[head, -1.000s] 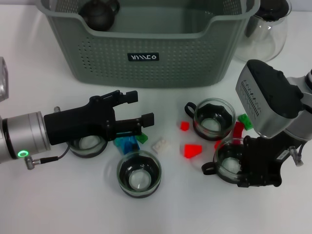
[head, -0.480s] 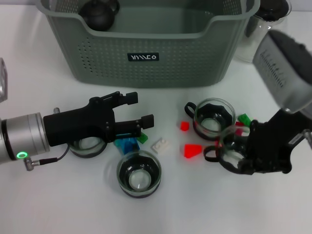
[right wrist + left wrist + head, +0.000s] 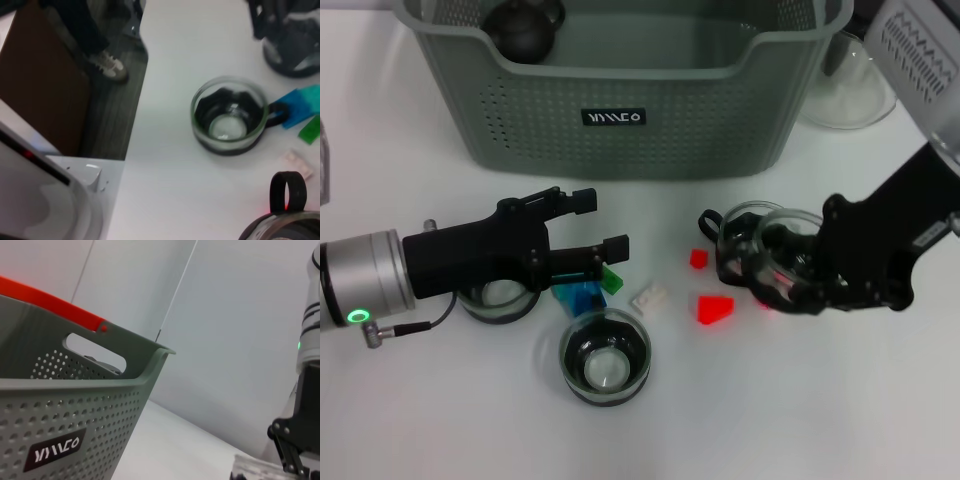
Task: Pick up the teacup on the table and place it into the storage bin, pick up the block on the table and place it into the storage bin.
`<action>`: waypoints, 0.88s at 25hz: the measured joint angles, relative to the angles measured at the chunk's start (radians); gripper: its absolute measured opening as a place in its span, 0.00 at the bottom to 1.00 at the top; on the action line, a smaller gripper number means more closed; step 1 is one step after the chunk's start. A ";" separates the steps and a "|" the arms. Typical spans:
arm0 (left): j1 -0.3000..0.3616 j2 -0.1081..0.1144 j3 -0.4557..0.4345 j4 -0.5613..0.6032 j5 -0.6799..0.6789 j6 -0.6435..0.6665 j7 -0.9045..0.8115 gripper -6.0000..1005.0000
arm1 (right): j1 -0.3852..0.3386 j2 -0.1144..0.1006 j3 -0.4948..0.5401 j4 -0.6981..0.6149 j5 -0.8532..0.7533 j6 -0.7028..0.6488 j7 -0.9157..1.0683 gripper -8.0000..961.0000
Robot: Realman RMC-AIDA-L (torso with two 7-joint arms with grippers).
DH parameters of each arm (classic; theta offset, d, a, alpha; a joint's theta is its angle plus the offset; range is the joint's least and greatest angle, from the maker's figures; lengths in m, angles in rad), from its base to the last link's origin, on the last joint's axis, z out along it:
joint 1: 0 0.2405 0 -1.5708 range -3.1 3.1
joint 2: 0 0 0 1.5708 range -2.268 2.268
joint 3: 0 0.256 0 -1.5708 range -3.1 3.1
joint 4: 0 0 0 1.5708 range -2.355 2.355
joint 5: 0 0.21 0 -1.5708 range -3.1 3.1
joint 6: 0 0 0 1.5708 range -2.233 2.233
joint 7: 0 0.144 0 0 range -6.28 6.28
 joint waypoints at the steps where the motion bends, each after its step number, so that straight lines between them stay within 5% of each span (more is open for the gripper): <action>1: 0.000 0.000 0.000 0.000 0.000 0.000 0.000 0.90 | 0.006 0.000 0.008 -0.001 0.004 0.000 0.002 0.08; 16: 0.006 0.008 0.009 0.006 0.002 -0.009 0.001 0.90 | 0.138 -0.002 0.138 -0.064 0.197 0.019 0.048 0.10; 22: 0.010 0.011 0.010 0.012 0.001 -0.003 0.001 0.90 | 0.195 -0.002 0.169 -0.045 0.204 0.201 0.127 0.11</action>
